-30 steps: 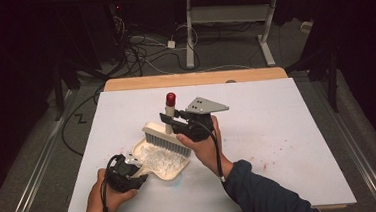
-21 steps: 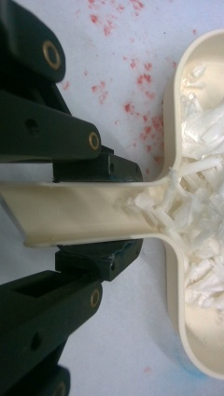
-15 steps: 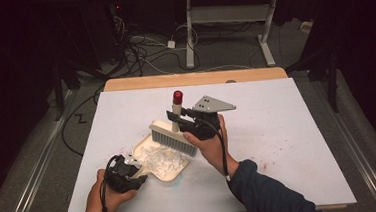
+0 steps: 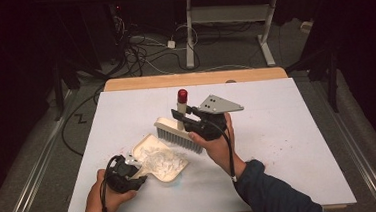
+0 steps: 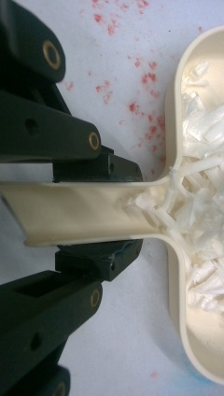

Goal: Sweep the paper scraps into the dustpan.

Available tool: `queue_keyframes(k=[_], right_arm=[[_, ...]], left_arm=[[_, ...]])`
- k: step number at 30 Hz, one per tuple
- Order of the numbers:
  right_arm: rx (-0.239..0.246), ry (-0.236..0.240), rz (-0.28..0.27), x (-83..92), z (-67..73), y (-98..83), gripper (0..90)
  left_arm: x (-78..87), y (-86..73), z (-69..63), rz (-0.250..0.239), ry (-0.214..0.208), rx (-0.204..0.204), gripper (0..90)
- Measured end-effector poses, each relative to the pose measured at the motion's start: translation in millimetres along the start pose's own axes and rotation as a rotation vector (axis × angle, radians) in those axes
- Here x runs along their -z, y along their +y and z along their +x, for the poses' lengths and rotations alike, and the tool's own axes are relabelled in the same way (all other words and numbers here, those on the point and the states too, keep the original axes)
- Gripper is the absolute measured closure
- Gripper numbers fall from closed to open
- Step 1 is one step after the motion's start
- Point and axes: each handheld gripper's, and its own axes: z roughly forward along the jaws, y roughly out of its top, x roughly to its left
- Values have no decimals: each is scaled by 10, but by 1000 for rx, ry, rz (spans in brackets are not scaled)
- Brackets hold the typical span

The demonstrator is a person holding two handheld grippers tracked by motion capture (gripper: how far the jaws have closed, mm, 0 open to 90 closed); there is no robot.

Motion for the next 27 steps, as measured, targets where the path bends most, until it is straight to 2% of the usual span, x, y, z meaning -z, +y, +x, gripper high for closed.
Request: queue_keyframes(k=[6, 8, 11, 16, 19, 23, 25, 27], right_arm=[[97, -60, 58, 131, -83, -114, 701], [114, -69, 82, 177, -107, -166, 701], [101, -48, 95, 268, -104, -224, 702], [142, -36, 127, 262, 50, -317, 702], [143, -11, 123, 220, 148, -320, 701], [101, 49, 112, 156, 265, -300, 702], [117, 67, 101, 140, 326, -268, 702], [112, 80, 82, 146, 363, -232, 702]], left_arm=[[6, -12, -4, 3, -1, 3, 631], [7, -15, -2, 3, -2, 3, 631], [10, -21, -4, 5, -2, 2, 631], [9, -10, -21, 11, 2, -2, 631], [6, -6, -41, 11, -6, -6, 631], [3, -6, -42, 8, -6, -5, 631], [5, -8, -41, 8, -7, -9, 631], [6, -11, -43, 8, -7, -11, 631]])
